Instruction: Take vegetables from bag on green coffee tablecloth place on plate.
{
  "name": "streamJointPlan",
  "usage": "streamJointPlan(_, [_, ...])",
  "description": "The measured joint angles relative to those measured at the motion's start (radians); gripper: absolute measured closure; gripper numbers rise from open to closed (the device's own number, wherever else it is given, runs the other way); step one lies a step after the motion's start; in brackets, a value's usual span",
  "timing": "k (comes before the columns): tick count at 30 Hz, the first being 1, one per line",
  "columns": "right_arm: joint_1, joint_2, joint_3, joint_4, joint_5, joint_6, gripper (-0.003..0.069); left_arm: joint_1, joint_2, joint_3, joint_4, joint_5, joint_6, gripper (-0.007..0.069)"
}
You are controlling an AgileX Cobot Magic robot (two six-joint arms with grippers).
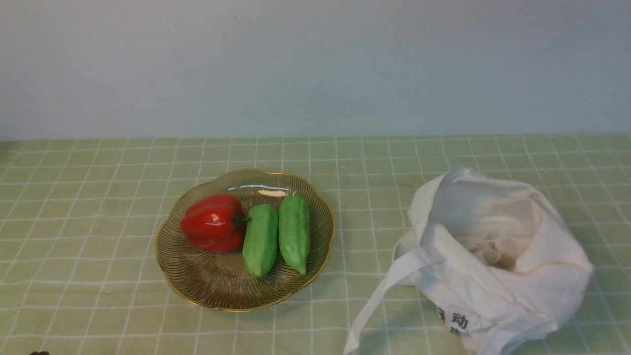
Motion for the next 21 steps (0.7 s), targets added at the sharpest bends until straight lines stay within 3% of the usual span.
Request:
streamJointPlan(8, [0.0,-0.417,0.418,0.008,-0.04,0.081,0.0673,0.0,0.0,0.0,0.0,0.0,0.0,0.0629])
streamJointPlan(12, [0.0,-0.711,0.809,0.001,-0.249,0.141,0.0673,0.0,0.0,0.0,0.0,0.0,0.0,0.0629])
streamJointPlan(21, [0.0,-1.161,1.395,0.001,-0.555,0.191,0.0673,0.0,0.0,0.0,0.0,0.0,0.0,0.0629])
